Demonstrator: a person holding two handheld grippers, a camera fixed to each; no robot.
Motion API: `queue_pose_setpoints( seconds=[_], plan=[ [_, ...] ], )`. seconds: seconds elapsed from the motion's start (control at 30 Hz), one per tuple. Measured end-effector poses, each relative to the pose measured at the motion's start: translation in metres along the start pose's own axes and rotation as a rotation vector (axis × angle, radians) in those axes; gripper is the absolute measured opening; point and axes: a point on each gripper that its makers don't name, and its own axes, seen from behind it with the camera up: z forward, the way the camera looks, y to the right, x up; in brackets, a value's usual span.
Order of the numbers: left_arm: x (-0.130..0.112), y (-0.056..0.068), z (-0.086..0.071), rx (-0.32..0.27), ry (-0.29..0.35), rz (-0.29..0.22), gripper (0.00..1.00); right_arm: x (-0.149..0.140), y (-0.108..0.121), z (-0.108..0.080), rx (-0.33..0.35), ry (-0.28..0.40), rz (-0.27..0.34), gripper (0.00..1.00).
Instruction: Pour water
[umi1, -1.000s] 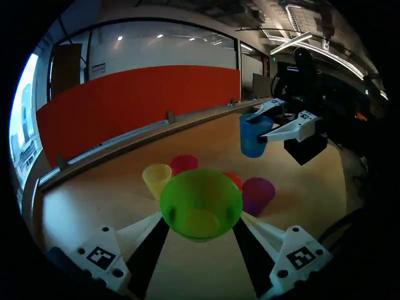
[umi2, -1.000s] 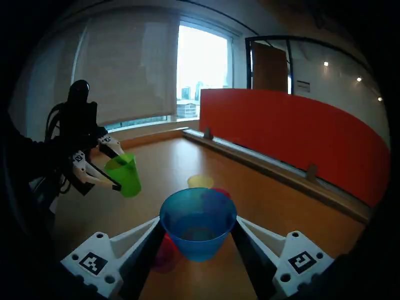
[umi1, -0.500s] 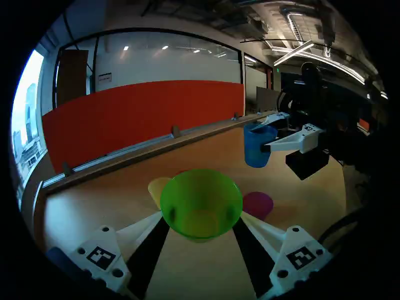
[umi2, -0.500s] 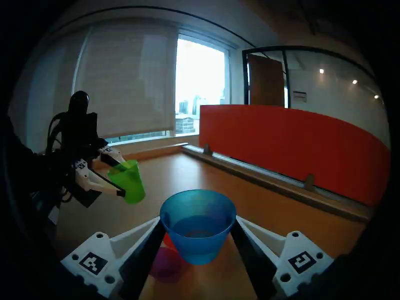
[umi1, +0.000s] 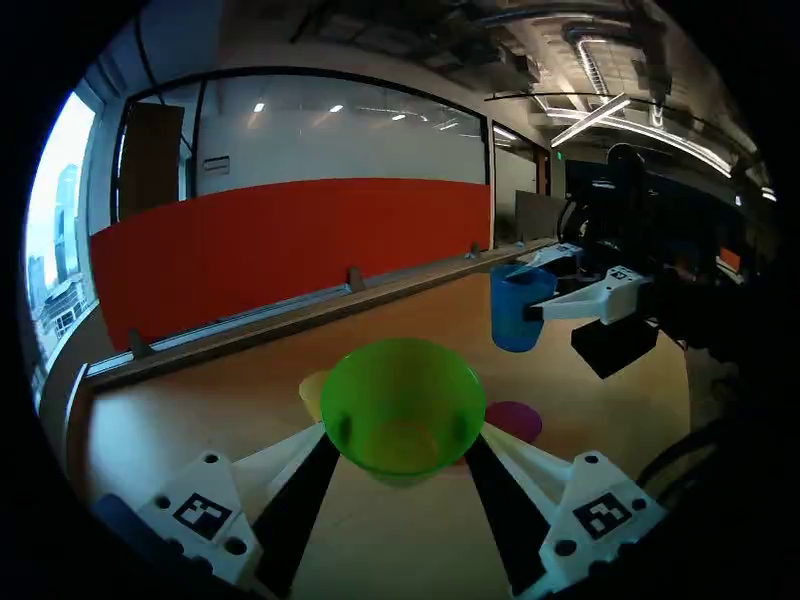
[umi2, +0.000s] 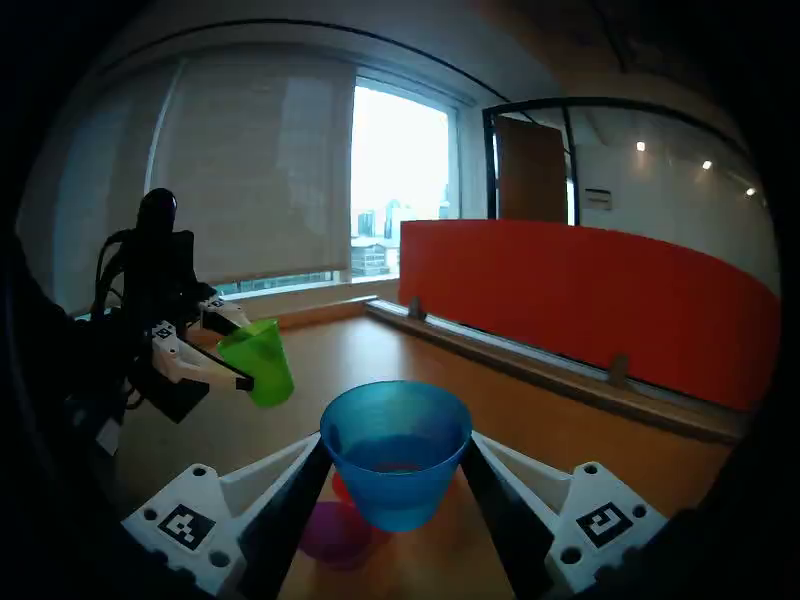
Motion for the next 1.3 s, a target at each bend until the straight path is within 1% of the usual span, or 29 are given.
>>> queue_pose_setpoints(
  seconds=[0.27, 0.47, 0.67, 0.87, 1.3],
  plan=[
    [0.005, -0.002, -0.003, 0.009, 0.024, -0.013, 0.82, 0.0, -0.001, -0.001, 0.0, 0.006, 0.002, 0.9],
    [0.011, -0.001, -0.006, 0.007, 0.05, -0.02, 0.82, 0.001, -0.004, -0.002, 0.007, 0.008, 0.002, 0.9],
    [0.017, 0.003, -0.006, 0.0, 0.081, -0.028, 0.82, 0.004, -0.005, -0.004, 0.005, 0.014, -0.005, 0.9],
    [0.024, 0.003, -0.007, 0.007, 0.105, -0.027, 0.82, 0.005, -0.007, -0.004, 0.005, 0.018, -0.009, 0.9],
    [0.044, 0.011, -0.014, 0.002, 0.195, -0.037, 0.82, 0.011, -0.008, -0.005, 0.005, 0.033, -0.019, 0.9]
  ],
)
